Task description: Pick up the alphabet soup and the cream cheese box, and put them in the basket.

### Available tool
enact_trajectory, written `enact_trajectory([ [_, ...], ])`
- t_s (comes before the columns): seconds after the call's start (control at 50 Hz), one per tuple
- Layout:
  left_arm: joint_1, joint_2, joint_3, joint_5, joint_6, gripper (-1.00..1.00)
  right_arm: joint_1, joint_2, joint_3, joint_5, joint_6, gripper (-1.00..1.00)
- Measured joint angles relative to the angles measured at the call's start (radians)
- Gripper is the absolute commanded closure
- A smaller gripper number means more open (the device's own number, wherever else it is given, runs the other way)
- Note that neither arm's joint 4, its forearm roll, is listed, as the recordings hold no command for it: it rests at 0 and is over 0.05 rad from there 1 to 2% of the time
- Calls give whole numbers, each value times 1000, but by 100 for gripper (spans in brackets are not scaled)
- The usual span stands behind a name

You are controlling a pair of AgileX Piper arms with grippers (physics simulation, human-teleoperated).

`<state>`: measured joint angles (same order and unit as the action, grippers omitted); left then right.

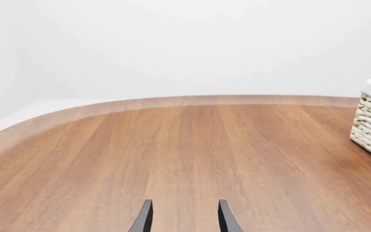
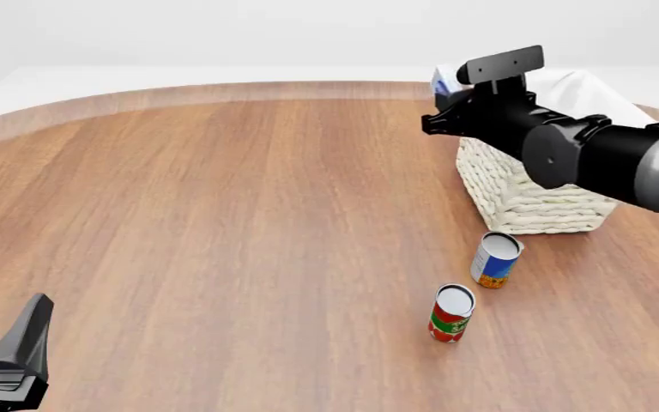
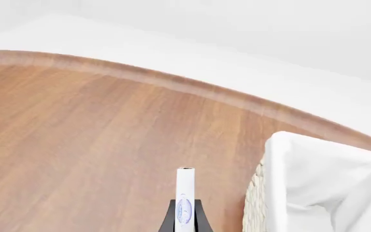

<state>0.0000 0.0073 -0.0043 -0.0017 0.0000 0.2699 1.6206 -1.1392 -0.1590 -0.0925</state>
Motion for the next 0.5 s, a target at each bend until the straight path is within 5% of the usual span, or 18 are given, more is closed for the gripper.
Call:
enact_trajectory([
  [0.5, 0, 0, 0, 0, 0, -100, -84, -101, -43, 70, -77, 100],
])
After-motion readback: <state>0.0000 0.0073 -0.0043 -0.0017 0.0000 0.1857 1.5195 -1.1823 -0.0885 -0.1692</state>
